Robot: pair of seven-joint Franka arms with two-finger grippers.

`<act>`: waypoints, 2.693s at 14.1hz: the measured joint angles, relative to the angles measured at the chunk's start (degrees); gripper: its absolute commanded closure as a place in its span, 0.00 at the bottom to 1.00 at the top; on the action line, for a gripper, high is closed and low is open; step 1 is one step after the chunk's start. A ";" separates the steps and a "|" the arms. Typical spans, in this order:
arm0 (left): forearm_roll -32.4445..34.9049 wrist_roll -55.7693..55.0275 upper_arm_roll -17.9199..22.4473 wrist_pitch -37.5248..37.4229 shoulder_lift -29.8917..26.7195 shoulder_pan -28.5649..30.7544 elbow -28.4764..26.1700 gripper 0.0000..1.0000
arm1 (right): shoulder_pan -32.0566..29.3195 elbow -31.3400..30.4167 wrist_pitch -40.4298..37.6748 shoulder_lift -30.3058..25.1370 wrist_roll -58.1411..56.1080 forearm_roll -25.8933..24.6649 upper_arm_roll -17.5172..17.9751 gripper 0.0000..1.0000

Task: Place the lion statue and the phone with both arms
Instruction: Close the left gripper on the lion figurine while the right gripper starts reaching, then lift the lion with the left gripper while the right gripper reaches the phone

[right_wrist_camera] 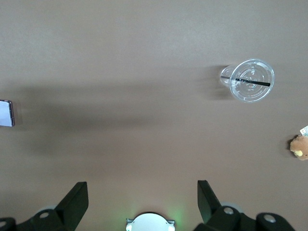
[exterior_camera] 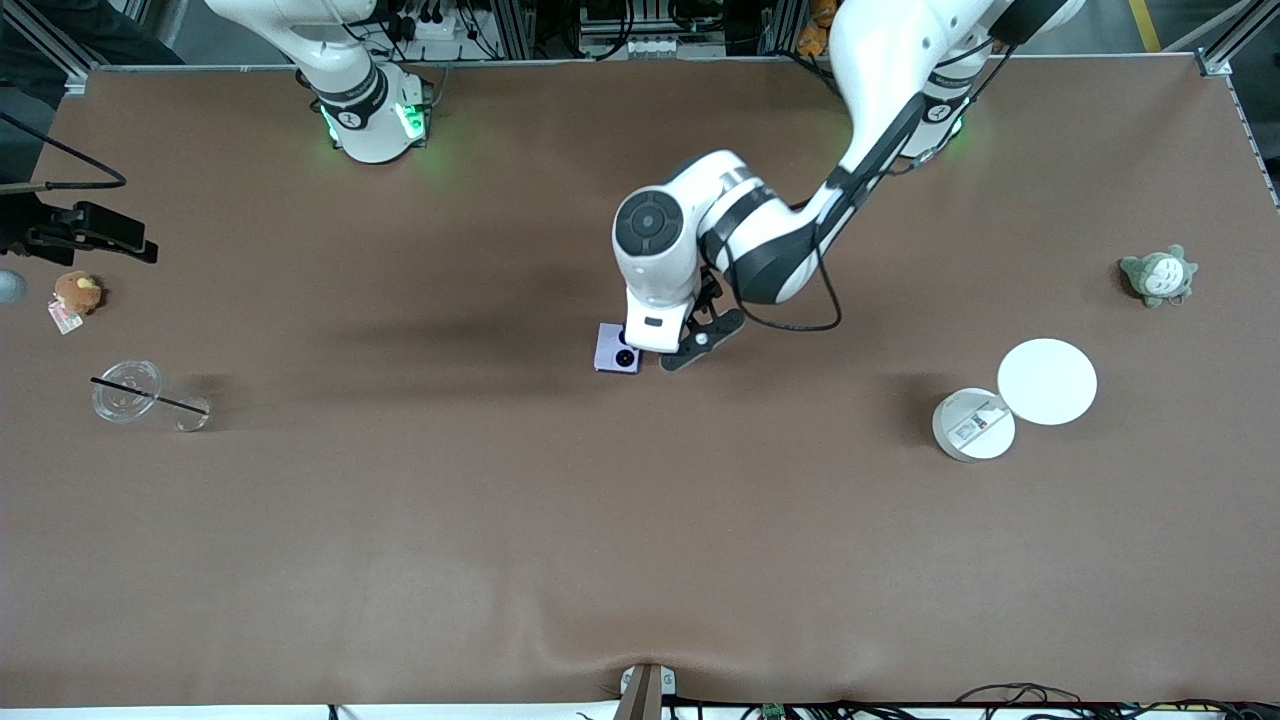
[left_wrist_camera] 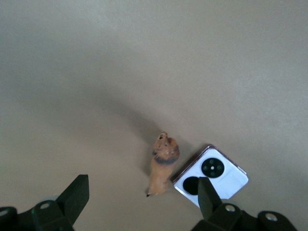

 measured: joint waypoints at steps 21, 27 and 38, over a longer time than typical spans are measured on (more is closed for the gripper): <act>2.87 -5.65 0.48 10.53 5.21 -0.03 -4.02 0.49 | 5.85 -0.16 1.47 2.54 2.01 2.09 0.58 0.00; 5.79 -5.47 0.54 11.12 4.69 0.67 -4.50 1.00 | 15.20 -0.31 8.51 9.24 16.51 5.42 0.84 0.00; 7.19 35.84 0.60 7.53 -7.59 20.16 -14.06 1.00 | 34.19 -0.59 27.52 26.11 33.60 8.13 1.05 0.00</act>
